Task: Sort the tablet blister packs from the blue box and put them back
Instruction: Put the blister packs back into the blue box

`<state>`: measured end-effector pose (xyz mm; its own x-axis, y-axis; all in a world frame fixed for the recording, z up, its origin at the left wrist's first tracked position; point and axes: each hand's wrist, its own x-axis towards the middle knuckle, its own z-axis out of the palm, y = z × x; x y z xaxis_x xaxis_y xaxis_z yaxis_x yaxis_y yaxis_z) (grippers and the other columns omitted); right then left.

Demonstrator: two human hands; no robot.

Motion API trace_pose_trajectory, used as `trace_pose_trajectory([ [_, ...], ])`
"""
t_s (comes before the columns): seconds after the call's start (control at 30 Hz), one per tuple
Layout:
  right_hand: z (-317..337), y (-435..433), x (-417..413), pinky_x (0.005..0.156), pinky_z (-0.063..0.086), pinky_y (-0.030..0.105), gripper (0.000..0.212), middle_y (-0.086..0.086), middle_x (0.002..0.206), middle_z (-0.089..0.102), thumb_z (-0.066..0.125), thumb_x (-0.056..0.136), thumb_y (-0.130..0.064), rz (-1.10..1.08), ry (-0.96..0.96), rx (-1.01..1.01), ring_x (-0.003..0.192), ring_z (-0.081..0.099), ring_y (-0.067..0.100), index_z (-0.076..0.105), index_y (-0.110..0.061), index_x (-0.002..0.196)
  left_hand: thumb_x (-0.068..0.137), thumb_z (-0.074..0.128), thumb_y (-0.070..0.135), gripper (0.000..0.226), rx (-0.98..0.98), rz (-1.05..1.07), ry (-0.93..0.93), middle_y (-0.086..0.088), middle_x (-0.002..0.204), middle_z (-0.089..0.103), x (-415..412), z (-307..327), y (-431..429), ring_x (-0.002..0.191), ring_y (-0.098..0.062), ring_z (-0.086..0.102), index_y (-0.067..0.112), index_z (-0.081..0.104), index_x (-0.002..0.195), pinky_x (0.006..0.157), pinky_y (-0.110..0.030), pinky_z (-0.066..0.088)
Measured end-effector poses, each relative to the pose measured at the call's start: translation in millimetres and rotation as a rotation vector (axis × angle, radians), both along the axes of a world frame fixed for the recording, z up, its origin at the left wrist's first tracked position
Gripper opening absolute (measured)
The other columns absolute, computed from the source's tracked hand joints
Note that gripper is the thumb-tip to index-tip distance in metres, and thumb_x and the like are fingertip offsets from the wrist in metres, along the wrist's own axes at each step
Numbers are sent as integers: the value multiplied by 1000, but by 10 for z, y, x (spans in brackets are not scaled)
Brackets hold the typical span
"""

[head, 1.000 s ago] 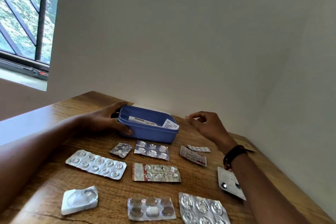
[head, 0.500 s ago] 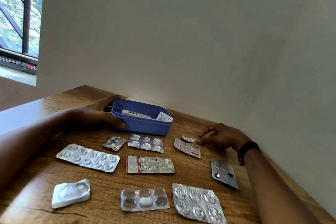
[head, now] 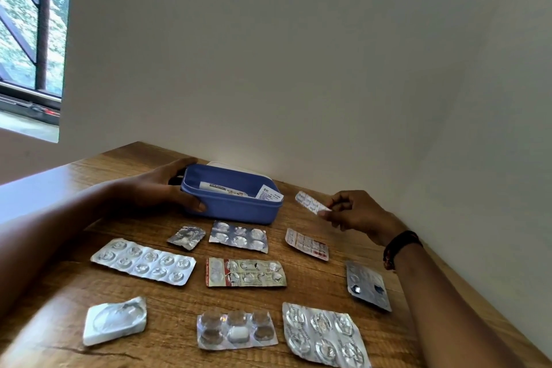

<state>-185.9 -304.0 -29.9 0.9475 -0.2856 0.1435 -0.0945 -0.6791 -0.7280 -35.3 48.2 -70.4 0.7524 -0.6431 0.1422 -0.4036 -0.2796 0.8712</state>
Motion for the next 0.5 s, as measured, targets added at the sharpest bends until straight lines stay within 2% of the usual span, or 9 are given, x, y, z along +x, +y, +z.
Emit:
trace_pose_trajectory([
  [0.13,44,66,59,67,58,29,17,9,80,73,81,75,-14,-50,-337,-54,69,70,17,73,-7,87,48,85,45,115,-5,9,3,19,118,51,8,-19,13,108,-3,52,32,26,146,82,-19,45],
  [0.2,43,144,96,71,57,23,12,3,80,74,82,74,-12,-33,-540,-177,74,70,12,74,-9,82,46,86,48,117,-7,2,0,20,118,52,8,-23,16,108,-3,52,33,25,146,82,-19,45],
  [0.3,42,277,141,75,56,17,14,3,88,71,80,75,-6,55,-843,-419,80,69,9,73,-8,87,39,86,54,126,-21,-5,3,19,120,52,27,-28,16,111,-4,53,33,25,146,85,-20,46],
  [0.4,69,343,158,77,55,15,16,5,93,70,79,75,-6,66,-966,-610,84,65,9,74,-6,91,37,86,56,129,-17,-10,-5,15,124,51,38,-28,15,111,-5,52,32,24,147,86,-21,46],
  [0.5,71,380,160,76,55,16,16,5,92,71,79,75,-5,68,-976,-629,83,65,9,75,-5,91,37,86,56,122,-23,-24,-13,19,121,53,46,-29,15,110,-4,54,37,27,142,82,-18,47],
])
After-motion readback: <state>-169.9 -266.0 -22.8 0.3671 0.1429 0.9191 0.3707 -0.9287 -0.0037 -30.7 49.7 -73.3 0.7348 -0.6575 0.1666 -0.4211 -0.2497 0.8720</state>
